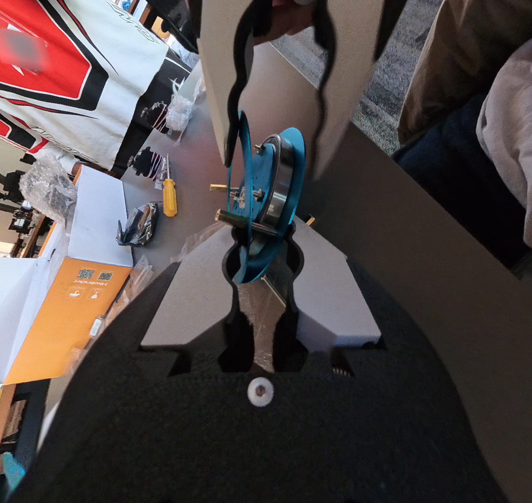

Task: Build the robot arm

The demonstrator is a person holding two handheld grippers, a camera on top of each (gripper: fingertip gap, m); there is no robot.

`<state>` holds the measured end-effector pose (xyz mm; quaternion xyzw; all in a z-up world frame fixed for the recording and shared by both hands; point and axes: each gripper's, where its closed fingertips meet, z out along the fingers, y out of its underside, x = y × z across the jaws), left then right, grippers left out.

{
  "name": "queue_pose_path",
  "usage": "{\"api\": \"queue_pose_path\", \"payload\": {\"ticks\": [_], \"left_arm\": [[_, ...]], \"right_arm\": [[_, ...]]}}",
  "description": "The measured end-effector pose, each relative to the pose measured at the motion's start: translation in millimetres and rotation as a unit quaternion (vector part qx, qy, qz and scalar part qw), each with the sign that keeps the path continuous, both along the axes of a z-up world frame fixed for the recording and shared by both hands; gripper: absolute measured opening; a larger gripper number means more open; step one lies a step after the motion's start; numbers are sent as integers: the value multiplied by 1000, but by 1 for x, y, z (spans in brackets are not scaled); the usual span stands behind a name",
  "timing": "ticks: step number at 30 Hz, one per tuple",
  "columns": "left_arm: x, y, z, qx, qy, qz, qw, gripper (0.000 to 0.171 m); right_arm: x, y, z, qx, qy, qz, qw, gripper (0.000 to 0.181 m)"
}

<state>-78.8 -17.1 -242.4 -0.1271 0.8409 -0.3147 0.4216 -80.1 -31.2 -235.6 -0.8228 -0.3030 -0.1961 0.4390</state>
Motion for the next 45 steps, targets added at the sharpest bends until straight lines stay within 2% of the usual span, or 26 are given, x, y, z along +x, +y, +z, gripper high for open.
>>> {"api": "queue_pose_path", "payload": {"ticks": [1, 2, 5, 7, 8, 10, 14, 17, 19, 22, 25, 28, 31, 36, 40, 45], "left_arm": [[0, 0, 0, 9, -1, 0, 1000, 26], [1, 0, 0, 15, 0, 2, 1000, 26], [1, 0, -2, 49, 1, -1, 999, 26], [1, -1, 5, 63, -5, -9, 998, 27], [0, -2, 11, 63, -2, -13, 998, 27], [1, -1, 25, 55, 4, -13, 998, 27], [5, 13, 62, 50, -18, 14, 998, 27], [0, 32, 92, 14, -32, 58, 998, 27], [-8, 52, 101, 0, -39, 94, 995, 26], [-27, 85, 94, -18, -34, 145, 989, 24], [-41, 108, 79, -59, -19, 173, 983, 23], [-50, 122, 66, -99, 3, 183, 978, 23], [-53, 131, 53, -123, 41, 184, 974, 28], [-56, 130, 37, -186, 94, 161, 965, 30], [-50, 131, 38, -232, 103, 151, 955, 32], [-39, 123, 49, -239, 98, 156, 954, 36]], "right_arm": [[7, 3, 2, 31, -54, -15, 998, 48], [10, 4, 1, 45, -91, -19, 995, 46], [14, 3, -6, 24, -120, -21, 992, 41], [16, 5, 4, 25, -151, -10, 988, 17], [18, 5, 7, 10, -154, 2, 988, 16], [19, 9, 15, -17, -101, 15, 995, 16], [23, 24, 51, 8, -80, 52, 995, 16], [13, 43, 77, 7, -30, 104, 994, 15], [1, 59, 90, 2, 19, 157, 987, 15], [-14, 89, 92, -18, 74, 226, 971, 15], [-29, 114, 75, -67, 119, 278, 951, 15], [-37, 129, 64, -98, 163, 310, 932, 15], [-38, 136, 50, -121, 176, 320, 923, 15], [-34, 138, 37, -122, 219, 325, 912, 14], [-26, 139, 37, -111, 273, 325, 899, 15], [-21, 136, 34, -108, 257, 320, 906, 15]]}}
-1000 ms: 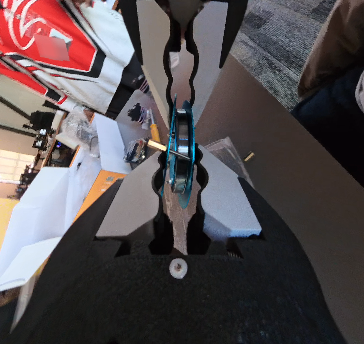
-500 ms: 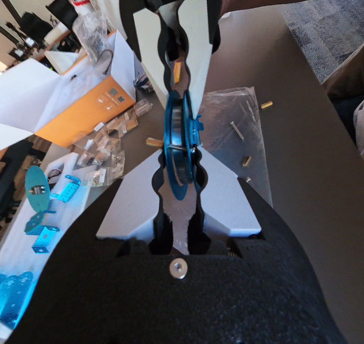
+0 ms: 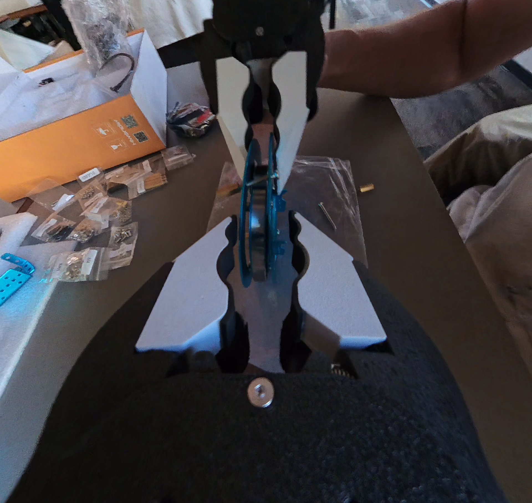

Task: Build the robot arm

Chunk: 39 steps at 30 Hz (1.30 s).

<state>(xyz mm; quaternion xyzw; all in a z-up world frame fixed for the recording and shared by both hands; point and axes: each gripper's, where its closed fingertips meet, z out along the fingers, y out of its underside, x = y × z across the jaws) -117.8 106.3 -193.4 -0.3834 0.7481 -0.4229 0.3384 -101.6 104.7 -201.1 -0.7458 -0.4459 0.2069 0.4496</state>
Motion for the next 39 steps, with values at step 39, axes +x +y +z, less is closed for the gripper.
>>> {"api": "queue_pose_path", "payload": {"ticks": [39], "left_arm": [[17, 21, 20, -69, 23, 118, 990, 52]], "right_arm": [[3, 2, 2, -31, 45, -34, 998, 15]]}}
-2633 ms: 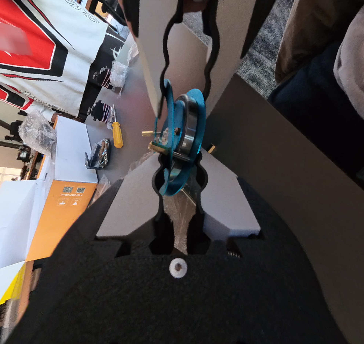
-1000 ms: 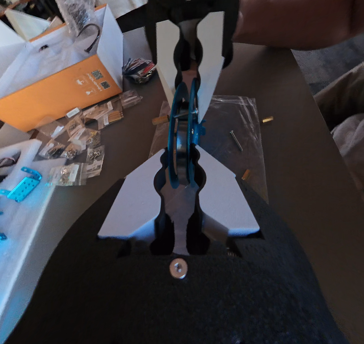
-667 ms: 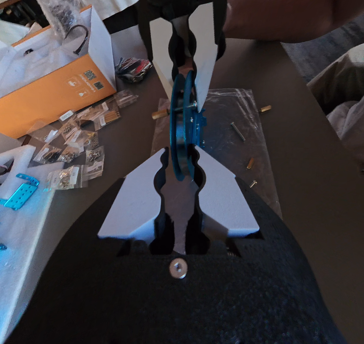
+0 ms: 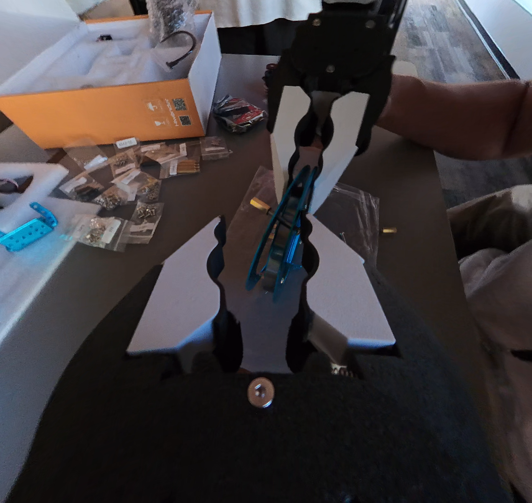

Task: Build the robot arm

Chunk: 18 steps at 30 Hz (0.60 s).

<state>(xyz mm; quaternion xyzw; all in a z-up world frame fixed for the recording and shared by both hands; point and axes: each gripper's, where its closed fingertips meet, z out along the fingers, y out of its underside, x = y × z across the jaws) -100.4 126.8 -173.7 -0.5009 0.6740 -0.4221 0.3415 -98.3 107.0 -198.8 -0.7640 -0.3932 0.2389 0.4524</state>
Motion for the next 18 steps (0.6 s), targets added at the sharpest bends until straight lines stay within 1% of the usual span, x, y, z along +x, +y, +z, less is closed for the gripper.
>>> {"api": "queue_pose_path", "payload": {"ticks": [3, 7, 9, 14, 18], "left_arm": [[-5, -5, -1, 31, -12, -36, 999, 50], [-12, -13, -5, 32, -1, -89, 995, 50], [-13, -14, -5, 26, -5, -98, 995, 50], [-11, -16, -13, 20, 4, -109, 994, 49], [-11, -15, -11, -5, 1, -123, 992, 34]], "right_arm": [[-3, -2, -2, -2, 0, 11, 1000, 15], [-3, -2, -2, -3, 0, 10, 1000, 15], [-1, -2, -2, -4, 2, 8, 1000, 15], [-2, -2, -2, -4, 3, 12, 1000, 15], [-2, -3, -2, -4, 3, 14, 1000, 15]]}}
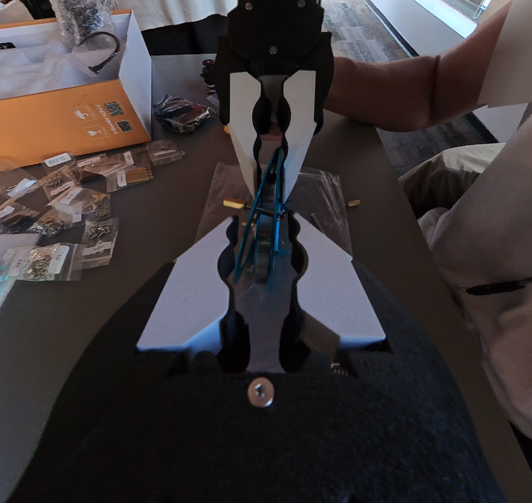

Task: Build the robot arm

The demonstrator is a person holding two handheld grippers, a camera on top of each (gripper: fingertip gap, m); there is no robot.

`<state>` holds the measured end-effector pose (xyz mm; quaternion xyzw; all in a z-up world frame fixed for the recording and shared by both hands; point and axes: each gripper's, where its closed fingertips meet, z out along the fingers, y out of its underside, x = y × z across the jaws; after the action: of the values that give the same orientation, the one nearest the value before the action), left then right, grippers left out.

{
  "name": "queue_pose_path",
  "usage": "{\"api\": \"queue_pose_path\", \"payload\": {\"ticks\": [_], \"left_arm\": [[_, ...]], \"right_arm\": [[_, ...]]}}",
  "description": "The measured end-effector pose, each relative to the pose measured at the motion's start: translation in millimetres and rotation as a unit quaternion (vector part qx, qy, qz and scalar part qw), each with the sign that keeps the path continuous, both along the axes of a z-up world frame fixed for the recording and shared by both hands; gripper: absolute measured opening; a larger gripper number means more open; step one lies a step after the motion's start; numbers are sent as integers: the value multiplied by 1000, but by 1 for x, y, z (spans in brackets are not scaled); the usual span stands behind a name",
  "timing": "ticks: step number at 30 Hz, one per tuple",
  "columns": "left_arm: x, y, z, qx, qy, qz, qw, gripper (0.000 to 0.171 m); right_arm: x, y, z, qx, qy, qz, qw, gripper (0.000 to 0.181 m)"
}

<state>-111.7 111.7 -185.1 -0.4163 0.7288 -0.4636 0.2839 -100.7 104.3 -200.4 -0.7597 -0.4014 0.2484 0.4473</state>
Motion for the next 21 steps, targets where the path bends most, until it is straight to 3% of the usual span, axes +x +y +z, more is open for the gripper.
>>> {"api": "queue_pose_path", "payload": {"ticks": [5, 13, 21], "left_arm": [[-2, -4, -5, -1, 3, -25, 1000, 21], [-6, -13, -1, -31, 10, -41, 999, 28], [-4, -12, 2, -41, 4, -39, 998, 20]], "right_arm": [[1, -1, -5, -9, -9, 2, 1000, 15], [-2, -3, -6, -12, -10, 7, 1000, 15], [-2, -4, -6, -12, -10, 8, 1000, 15]]}}
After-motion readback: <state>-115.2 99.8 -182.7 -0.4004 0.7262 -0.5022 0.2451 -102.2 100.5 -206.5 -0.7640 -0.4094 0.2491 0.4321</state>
